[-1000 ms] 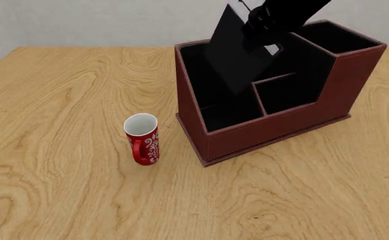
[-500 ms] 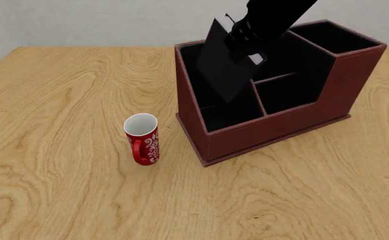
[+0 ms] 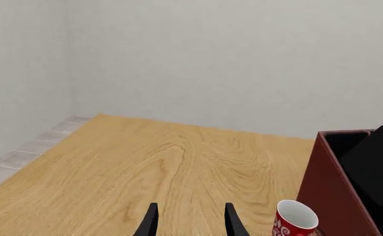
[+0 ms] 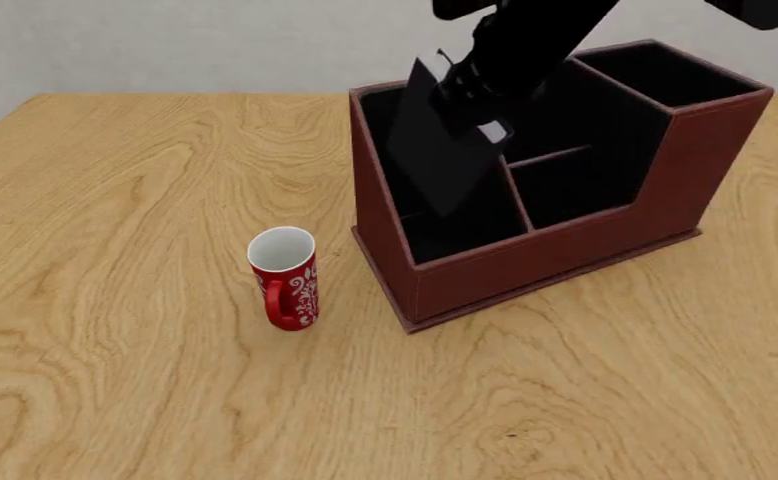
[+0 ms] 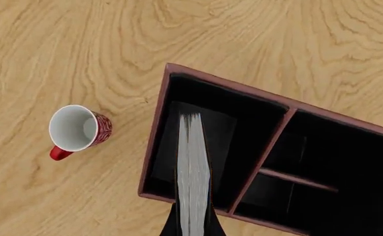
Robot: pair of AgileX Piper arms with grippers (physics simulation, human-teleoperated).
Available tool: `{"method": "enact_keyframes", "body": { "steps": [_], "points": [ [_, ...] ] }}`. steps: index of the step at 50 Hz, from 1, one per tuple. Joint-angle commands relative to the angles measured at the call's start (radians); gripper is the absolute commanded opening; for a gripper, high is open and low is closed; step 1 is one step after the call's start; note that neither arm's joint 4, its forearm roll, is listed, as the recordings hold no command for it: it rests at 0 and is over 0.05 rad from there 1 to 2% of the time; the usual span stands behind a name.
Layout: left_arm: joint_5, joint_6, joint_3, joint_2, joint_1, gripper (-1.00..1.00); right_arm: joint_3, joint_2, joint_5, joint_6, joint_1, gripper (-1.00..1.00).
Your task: Pick up the book and place it in the left compartment of the caddy.
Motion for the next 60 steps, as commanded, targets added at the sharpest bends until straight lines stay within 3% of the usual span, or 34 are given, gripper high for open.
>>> {"method": "enact_keyframes", "body": {
  "steps": [1, 60],
  "points": [
    [0.001, 0.006, 0.003, 0.000, 0.014, 1.00, 0.036, 0.015, -0.054, 0.036, 0.009, -1.00],
    [-0.029, 0.022, 0.057, 0.000, 0.023, 1.00, 0.212, 0.090, -0.242, 0.071, 0.006, -1.00]
  ]
}}
